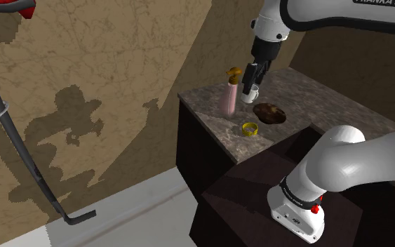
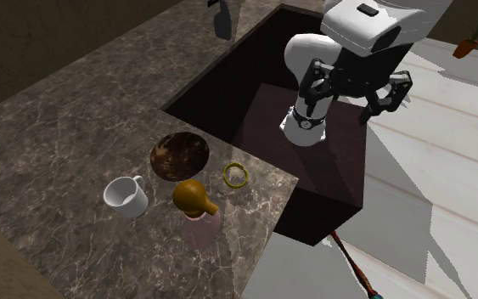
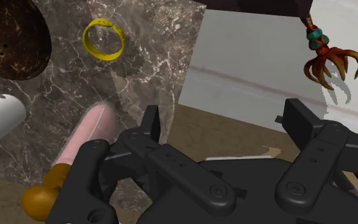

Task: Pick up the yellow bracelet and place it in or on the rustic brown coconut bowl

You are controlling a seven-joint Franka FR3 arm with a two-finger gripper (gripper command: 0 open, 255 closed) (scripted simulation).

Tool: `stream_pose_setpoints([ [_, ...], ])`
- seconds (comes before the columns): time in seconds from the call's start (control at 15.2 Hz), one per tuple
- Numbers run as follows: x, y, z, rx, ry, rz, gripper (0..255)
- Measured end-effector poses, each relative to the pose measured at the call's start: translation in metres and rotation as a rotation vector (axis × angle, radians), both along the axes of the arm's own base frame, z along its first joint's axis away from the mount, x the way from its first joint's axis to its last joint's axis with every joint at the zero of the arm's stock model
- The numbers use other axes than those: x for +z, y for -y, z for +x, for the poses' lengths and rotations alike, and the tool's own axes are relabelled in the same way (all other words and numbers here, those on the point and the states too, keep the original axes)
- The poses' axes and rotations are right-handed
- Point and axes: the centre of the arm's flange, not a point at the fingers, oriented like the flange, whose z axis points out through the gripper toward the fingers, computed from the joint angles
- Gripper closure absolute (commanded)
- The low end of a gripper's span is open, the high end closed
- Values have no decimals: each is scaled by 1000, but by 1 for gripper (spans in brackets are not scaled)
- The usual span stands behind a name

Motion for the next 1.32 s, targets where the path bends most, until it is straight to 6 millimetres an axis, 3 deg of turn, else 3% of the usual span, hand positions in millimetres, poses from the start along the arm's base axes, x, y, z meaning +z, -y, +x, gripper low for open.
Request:
stream_pose_setpoints([
  [0.13,-6,3,1,0,-1,-1,0],
  [0.33,-31,22,3,-3,-3,-7,0],
  [1.32,-185,142,21,-14,-13,-41,0],
])
